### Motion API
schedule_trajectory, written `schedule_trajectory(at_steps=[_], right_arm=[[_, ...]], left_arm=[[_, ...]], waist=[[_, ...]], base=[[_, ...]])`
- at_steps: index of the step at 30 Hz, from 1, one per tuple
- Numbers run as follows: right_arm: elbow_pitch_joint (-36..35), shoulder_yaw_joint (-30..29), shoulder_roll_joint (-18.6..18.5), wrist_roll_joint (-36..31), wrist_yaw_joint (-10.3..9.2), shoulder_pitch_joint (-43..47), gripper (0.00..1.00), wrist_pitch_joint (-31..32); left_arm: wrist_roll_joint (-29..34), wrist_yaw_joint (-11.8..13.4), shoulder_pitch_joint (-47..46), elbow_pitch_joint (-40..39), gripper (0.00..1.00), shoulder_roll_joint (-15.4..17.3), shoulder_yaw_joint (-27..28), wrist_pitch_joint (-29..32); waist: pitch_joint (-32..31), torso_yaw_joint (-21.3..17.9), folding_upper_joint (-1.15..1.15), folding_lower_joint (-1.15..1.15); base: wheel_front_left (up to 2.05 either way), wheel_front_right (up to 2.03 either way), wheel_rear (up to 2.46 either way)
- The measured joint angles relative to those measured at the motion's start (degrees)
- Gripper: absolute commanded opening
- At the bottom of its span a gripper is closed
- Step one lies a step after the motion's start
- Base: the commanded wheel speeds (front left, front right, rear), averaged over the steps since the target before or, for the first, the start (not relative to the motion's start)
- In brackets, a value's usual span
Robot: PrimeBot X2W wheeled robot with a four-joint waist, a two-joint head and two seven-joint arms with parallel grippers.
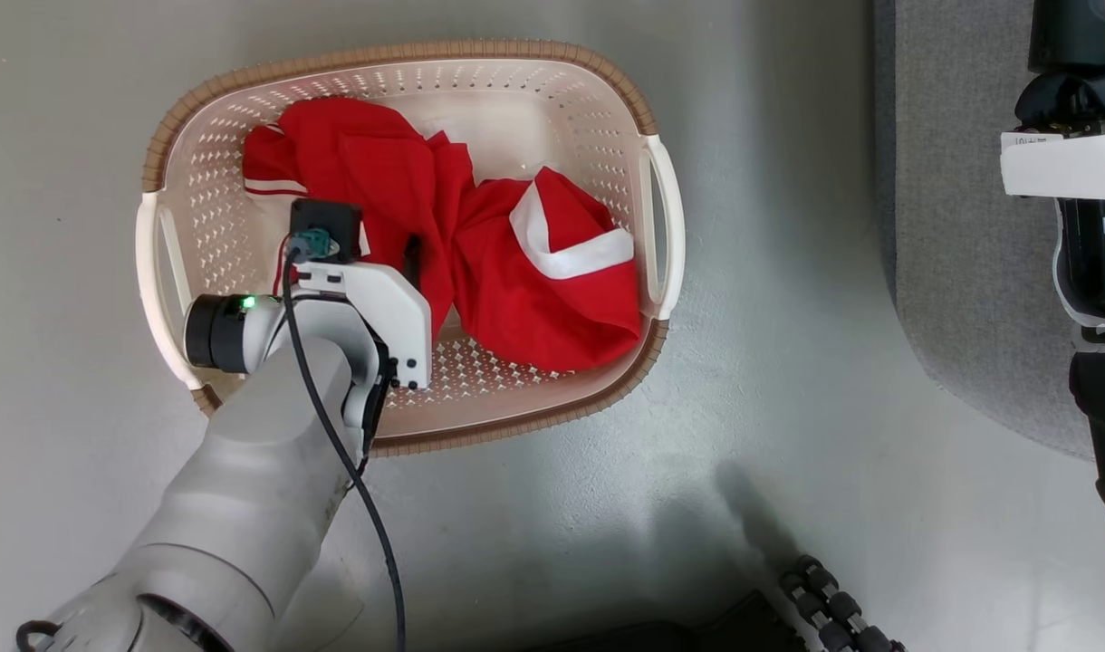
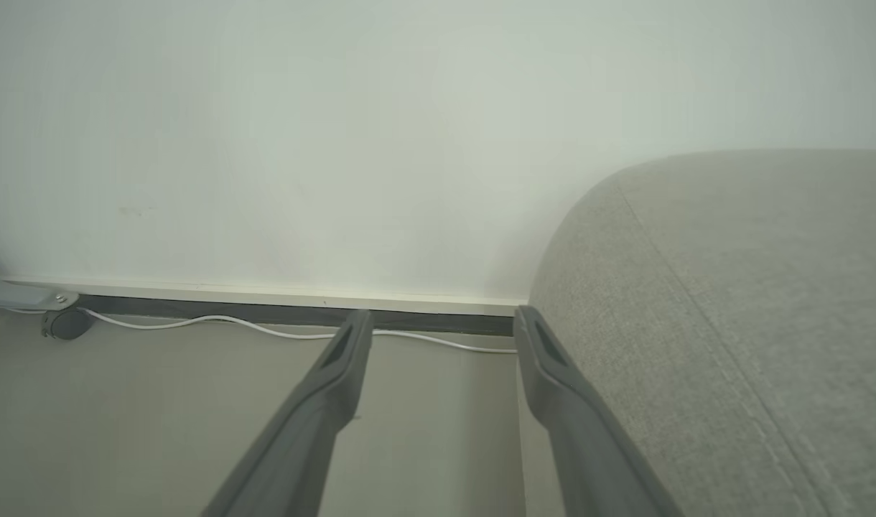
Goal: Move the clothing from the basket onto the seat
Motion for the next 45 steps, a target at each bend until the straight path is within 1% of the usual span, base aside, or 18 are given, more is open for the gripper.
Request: schedule_trajectory(at_steps=[3, 4, 5, 6, 10, 15, 18, 21, 25, 34, 36, 39, 45], right_arm=[[0.0, 0.0, 0.1, 0.1, 0.0, 0.0, 1.0, 0.0], [0.0, 0.0, 0.1, 0.1, 0.0, 0.0, 1.0, 0.0], [0.0, 0.0, 0.1, 0.2, 0.0, 0.0, 1.0, 0.0], [0.0, 0.0, 0.1, 0.2, 0.0, 0.0, 1.0, 0.0], [0.3, 0.0, 0.1, 0.2, 0.0, 0.0, 1.0, 0.0], [0.7, -0.2, 0.1, 0.3, 0.0, 0.0, 1.0, 0.0], [1.1, -0.3, 0.3, 0.4, 0.0, 0.1, 1.0, 0.0], [2.0, -0.3, 0.4, 0.4, 0.0, 0.4, 1.0, 0.0], [2.9, -0.3, 0.7, 0.4, 0.0, 1.4, 1.0, 0.0], [6.2, 0.8, 1.1, 0.3, 0.0, 4.8, 1.0, 0.0], [6.7, 1.1, 1.1, 0.2, 0.0, 5.8, 1.0, 0.0], [7.9, 1.4, 1.1, 0.1, 0.0, 7.2, 1.0, 0.0], [10.2, 2.4, 1.2, -0.4, 0.0, 10.4, 1.0, 0.0]], left_arm=[[-1.5, -0.5, -0.3, -0.1, 1.0, 0.2, -0.1, 0.0], [-1.6, -0.6, -0.3, -0.1, 0.6, 0.3, -0.3, 0.2], [-2.2, -0.8, -0.3, -0.1, 0.33, 0.3, -0.5, 0.6], [-2.7, -1.0, -0.3, -0.2, 0.0, 0.3, -0.9, 1.1], [-3.5, -1.0, -0.3, -0.7, 0.0, 0.4, -2.8, 2.6], [-4.8, -1.2, -0.3, -1.3, 0.0, 0.4, -4.6, 2.7], [-5.4, -2.0, -0.1, -1.6, 0.0, 0.4, -5.6, 0.9], [-6.1, -2.1, 0.1, -2.0, 0.0, 0.4, -6.7, -1.3], [-6.6, -3.0, 1.5, -2.6, 0.0, 0.4, -7.8, -3.8], [-7.6, -4.4, 5.1, -3.8, 0.0, 0.4, -8.3, -6.1], [-7.2, -4.4, 6.1, -5.3, 0.0, 0.4, -7.1, -6.2], [-4.7, -4.4, 7.3, -7.8, 0.0, 0.3, -3.8, -6.2], [3.0, -4.4, 13.3, -14.7, 0.0, 1.0, 4.6, -6.3]], waist=[[0.1, -0.1, 0.0, 0.0], [0.0, -0.2, 0.0, 0.0], [0.0, -0.2, 0.0, 0.0], [-0.1, -0.2, 0.0, 0.0], [-0.6, -0.1, 0.0, 0.0], [-2.1, 0.0, 0.0, 0.0], [-3.5, 0.0, 0.0, 0.0], [-5.3, 0.1, 0.0, 0.0], [-8.2, 0.3, 0.0, 0.0], [-16.7, 1.1, 0.0, 0.0], [-18.7, 1.4, 0.0, 0.0], [-21.8, 1.9, 0.0, 0.0], [-28.2, 2.9, 0.0, 0.0]], base=[[0.0, 0.0, 0.0], [0.0, 0.0, 0.0], [0.0, 0.0, 0.0], [0.0, 0.0, 0.0], [0.0, 0.0, 0.0], [0.0, 0.0, 0.0], [0.0, 0.0, 0.0], [0.0, 0.0, 0.0], [0.0, 0.0, 0.0], [0.0, 0.0, 0.0], [0.0, 0.0, 0.0], [0.0, 0.0, 0.0], [0.0, 0.0, 0.0]])
